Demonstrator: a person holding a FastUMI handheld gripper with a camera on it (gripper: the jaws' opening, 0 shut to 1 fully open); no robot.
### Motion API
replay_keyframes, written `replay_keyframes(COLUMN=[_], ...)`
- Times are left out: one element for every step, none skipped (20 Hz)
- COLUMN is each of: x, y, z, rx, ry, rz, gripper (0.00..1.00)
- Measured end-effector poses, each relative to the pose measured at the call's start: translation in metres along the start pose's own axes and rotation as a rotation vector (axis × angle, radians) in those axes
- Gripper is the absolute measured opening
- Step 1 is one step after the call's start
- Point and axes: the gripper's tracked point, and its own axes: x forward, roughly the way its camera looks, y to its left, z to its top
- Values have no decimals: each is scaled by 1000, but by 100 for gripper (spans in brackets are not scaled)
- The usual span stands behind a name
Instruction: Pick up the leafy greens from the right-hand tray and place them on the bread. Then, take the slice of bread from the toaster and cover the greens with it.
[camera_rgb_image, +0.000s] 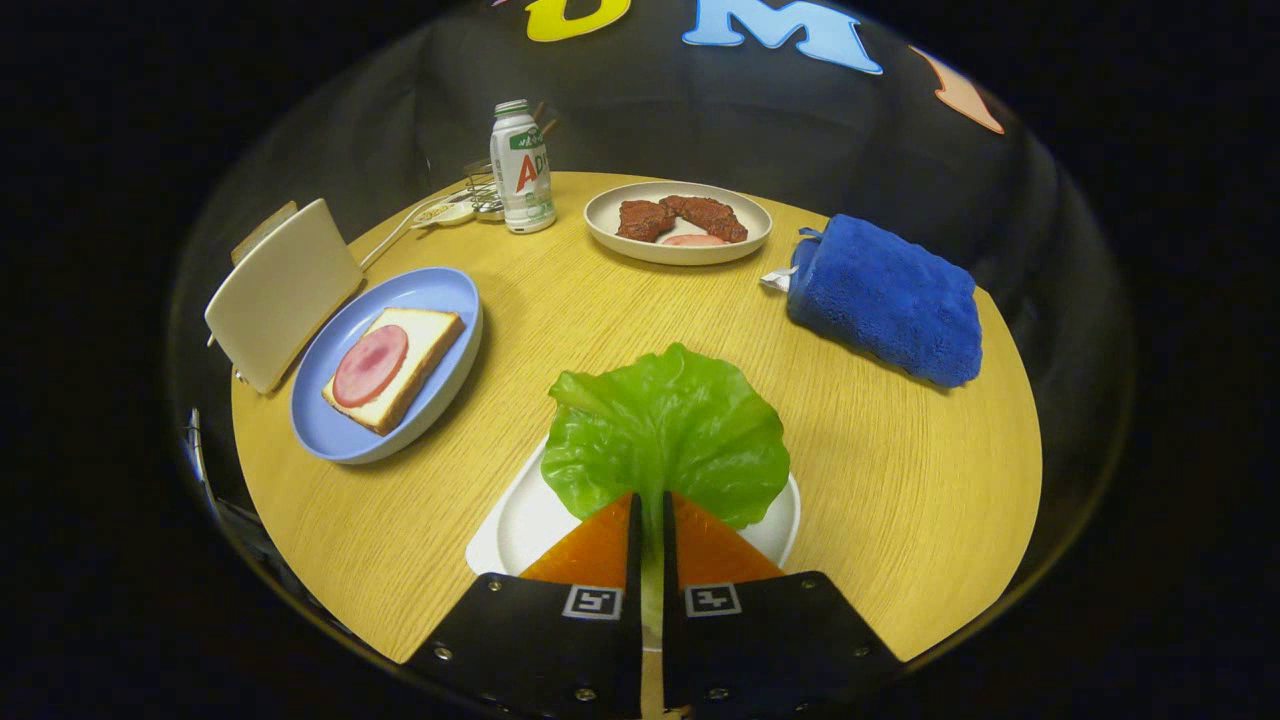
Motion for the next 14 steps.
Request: replay_keyframes(x=[1,-1,-1,-6,-14,-23,-34,-42,-50,-54,-57,-59,-59,-57], y=[-1,-1,-1,0,1,3,6,12,18,24,32,40,51,60], z=[3,3,5,9,18,28,39,48,57,63,70,75,79,83], rx=[7,-6,-1,18,35,47,46,40,28,9,-14,-31,-47,-65], ry=[-4,-11,-17,-34,-68,-102,-134,-160,-182,-193,-200,-206,-209,-210], rz=[-19,-21,-15,-10,-3,2,12,22,28,28,29,32,42,48], gripper=[9,0,1,0,0,0,0,0,0,0,0,0,0,0])
